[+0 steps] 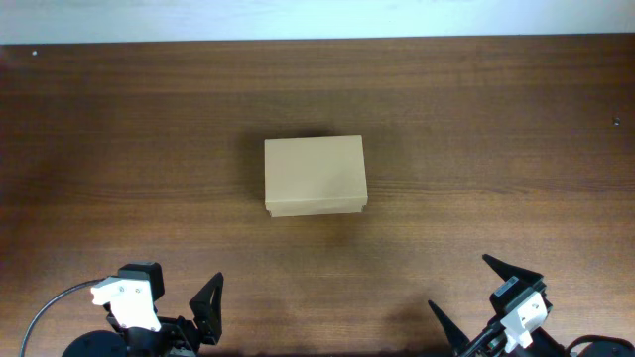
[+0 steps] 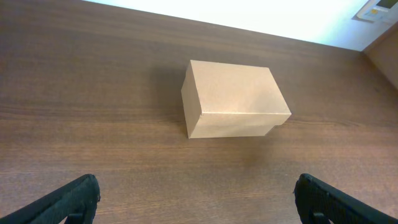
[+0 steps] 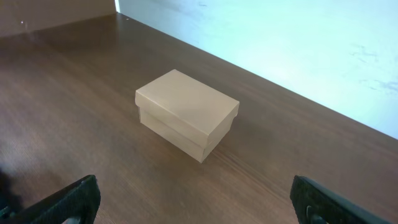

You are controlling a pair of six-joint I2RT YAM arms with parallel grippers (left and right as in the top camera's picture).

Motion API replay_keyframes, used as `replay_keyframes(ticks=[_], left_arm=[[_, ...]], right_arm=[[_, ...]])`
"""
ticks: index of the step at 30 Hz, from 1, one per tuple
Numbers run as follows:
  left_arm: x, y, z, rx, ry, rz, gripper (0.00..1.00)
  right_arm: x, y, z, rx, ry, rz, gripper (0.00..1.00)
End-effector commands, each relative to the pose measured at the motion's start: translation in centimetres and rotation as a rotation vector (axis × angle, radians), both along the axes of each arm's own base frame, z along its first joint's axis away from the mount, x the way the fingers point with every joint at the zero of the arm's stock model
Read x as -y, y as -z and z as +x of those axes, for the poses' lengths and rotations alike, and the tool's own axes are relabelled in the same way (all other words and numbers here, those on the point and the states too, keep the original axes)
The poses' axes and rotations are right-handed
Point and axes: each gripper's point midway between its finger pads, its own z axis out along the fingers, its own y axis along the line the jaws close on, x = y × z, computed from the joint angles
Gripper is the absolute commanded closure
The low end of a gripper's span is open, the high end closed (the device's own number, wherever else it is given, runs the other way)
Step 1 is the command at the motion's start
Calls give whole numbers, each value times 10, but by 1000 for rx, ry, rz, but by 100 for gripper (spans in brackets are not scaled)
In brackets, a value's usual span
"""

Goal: Pack container

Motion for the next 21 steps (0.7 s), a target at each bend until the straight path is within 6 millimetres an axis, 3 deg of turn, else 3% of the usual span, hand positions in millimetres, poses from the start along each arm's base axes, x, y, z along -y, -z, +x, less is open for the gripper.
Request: replay_keyframes(ticks=[1, 9, 16, 21], left_arm=[[2, 3, -2, -4, 21, 9, 1], [0, 14, -8, -53, 21, 22, 0], [-4, 38, -24, -169, 22, 52, 0], [-8, 28, -16, -116, -7, 56, 0]], right_arm=[[-2, 2, -1, -7, -5, 13, 1], [-1, 2, -1, -9, -5, 12, 1], [-2, 2, -1, -9, -5, 13, 1], [-1, 2, -1, -9, -5, 12, 1]])
